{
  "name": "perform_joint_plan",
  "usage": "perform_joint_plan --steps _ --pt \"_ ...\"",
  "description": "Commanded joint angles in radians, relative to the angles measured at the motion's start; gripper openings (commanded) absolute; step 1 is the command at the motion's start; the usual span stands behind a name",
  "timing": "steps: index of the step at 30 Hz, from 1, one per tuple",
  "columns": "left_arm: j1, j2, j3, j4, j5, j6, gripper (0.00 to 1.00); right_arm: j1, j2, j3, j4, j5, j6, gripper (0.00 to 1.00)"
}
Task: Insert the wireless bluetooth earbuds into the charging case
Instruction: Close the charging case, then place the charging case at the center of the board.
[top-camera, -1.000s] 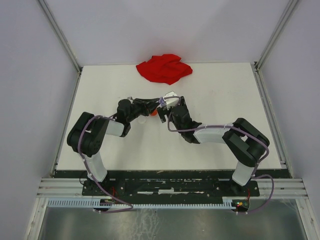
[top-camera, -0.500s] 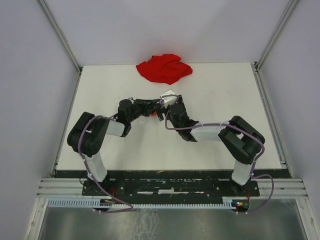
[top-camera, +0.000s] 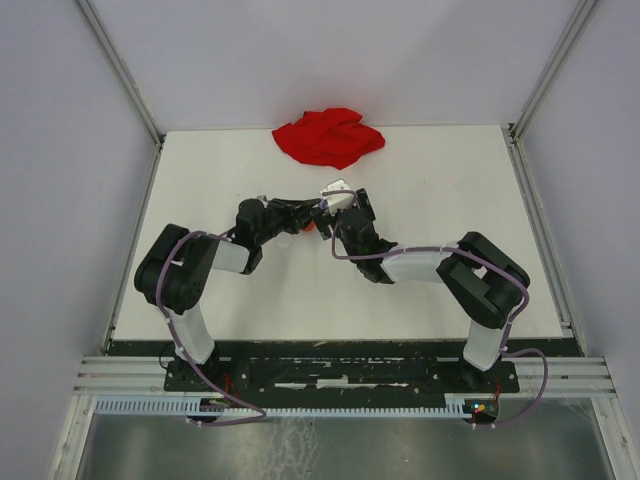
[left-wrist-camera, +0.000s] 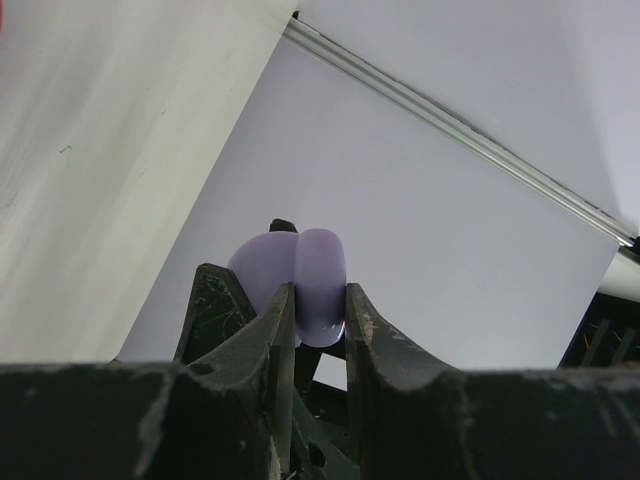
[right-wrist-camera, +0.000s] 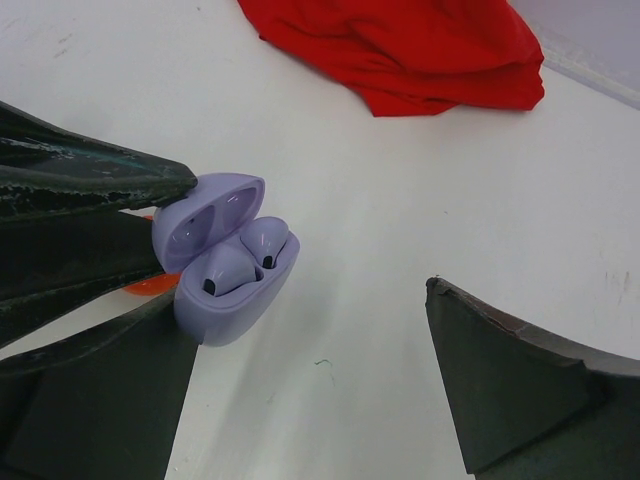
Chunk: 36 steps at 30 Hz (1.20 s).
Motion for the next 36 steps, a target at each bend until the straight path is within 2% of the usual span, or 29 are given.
perform_joint_plan --steps 1,28,32,36 --pt "-0.004 -0.044 -0.011 0.040 0.030 0.004 0.03 0.003 -0.028 0.000 0.063 0.045 -0.037 0.99" --pt "0.002 0.009 -0.045 0.085 0.030 0.019 0.03 -0.022 -0.122 -0.074 0.087 0.104 -0.087 0.99" --pt "0.014 0.023 -0.028 0.065 0.029 0.064 0.03 -0.031 -0.182 -0.095 0.005 0.131 -0.027 0.99" --pt "0.027 0.022 0.011 -0.021 0.041 0.180 0.03 -0.055 -0.250 -0.092 -0.180 0.120 0.101 0.99"
